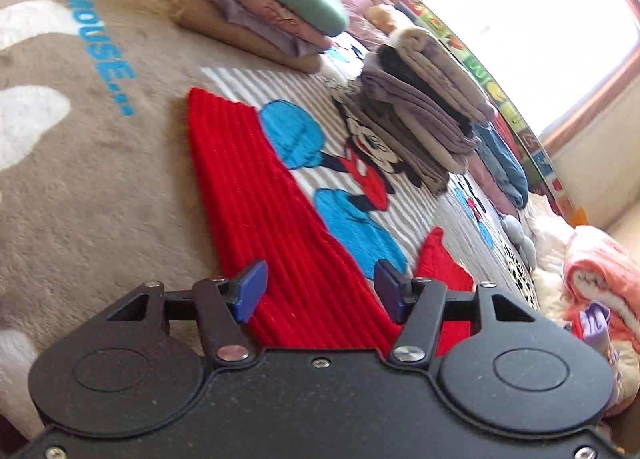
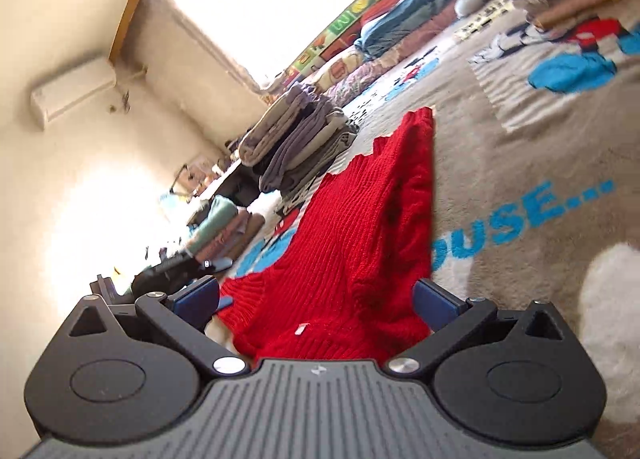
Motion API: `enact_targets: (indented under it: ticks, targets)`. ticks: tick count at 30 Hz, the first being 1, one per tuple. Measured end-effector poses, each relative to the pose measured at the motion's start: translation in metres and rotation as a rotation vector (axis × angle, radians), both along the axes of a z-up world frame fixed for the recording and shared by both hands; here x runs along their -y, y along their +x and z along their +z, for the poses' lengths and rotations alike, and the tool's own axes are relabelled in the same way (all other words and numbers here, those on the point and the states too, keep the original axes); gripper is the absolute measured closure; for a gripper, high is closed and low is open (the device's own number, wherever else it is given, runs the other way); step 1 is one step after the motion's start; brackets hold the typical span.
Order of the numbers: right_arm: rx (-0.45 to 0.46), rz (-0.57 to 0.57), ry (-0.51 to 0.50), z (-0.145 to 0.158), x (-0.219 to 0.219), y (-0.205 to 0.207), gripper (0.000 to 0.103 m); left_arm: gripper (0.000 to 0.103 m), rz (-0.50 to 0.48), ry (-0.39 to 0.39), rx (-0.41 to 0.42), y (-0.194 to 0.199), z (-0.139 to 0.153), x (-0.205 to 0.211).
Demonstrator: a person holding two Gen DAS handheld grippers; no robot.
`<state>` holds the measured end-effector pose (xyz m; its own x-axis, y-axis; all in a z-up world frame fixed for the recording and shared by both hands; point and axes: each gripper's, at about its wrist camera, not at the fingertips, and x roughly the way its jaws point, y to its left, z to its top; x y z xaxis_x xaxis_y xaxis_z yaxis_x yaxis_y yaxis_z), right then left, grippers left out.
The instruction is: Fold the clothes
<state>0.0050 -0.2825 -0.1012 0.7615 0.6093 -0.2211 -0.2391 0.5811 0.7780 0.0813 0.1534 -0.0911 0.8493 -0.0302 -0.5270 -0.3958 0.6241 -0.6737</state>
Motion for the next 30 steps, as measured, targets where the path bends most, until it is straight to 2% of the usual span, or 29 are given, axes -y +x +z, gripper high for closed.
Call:
enact_targets:
  ticks: [3,5,8,12,15,18,21,22,23,25,27,30]
  targets:
    - [-0.041,-0.052,0.092,-0.012,0.017,0.003,0.001,0.045,0.017,-0.066,0.017,-0.004,-0.005,-0.018]
    - [-0.073,-0.083,0.127,-0.021,0.024,0.008,0.001,0.045,0.035,-0.077,0.025,-0.009,-0.003,-0.024]
    - [-0.104,-0.092,0.156,-0.033,0.027,0.015,0.001,0.045,0.069,-0.136,0.033,-0.017,-0.004,-0.035]
    - [-0.105,-0.056,0.062,-0.034,0.014,0.024,0.000,0.045,0.165,-0.201,0.012,-0.024,-0.009,-0.052]
    - [-0.097,-0.043,0.019,-0.033,0.009,0.028,0.000,0.045,0.143,-0.246,0.014,-0.015,-0.015,-0.063]
    - [-0.090,-0.037,0.021,-0.034,0.009,0.030,0.000,0.045,0.119,-0.238,0.039,0.001,-0.019,-0.072]
    - [-0.082,-0.030,0.023,-0.035,0.009,0.032,0.000,0.058,0.106,-0.212,0.056,0.015,-0.021,-0.076]
    - [-0.079,-0.027,0.014,-0.034,0.008,0.032,0.000,0.067,0.099,-0.201,0.062,0.018,-0.022,-0.075]
    - [-0.075,-0.023,0.004,-0.034,0.007,0.032,0.000,0.082,0.090,-0.189,0.065,0.022,-0.022,-0.074]
    - [-0.068,-0.016,-0.019,-0.033,0.005,0.031,0.000,0.095,0.060,-0.165,0.072,0.026,-0.021,-0.069]
    - [-0.063,-0.012,-0.032,-0.033,0.004,0.030,0.000,0.095,0.014,-0.109,0.111,0.028,-0.011,-0.058]
    - [-0.059,-0.013,-0.032,-0.032,0.004,0.029,0.000,0.096,-0.094,0.034,0.197,0.025,0.013,-0.029]
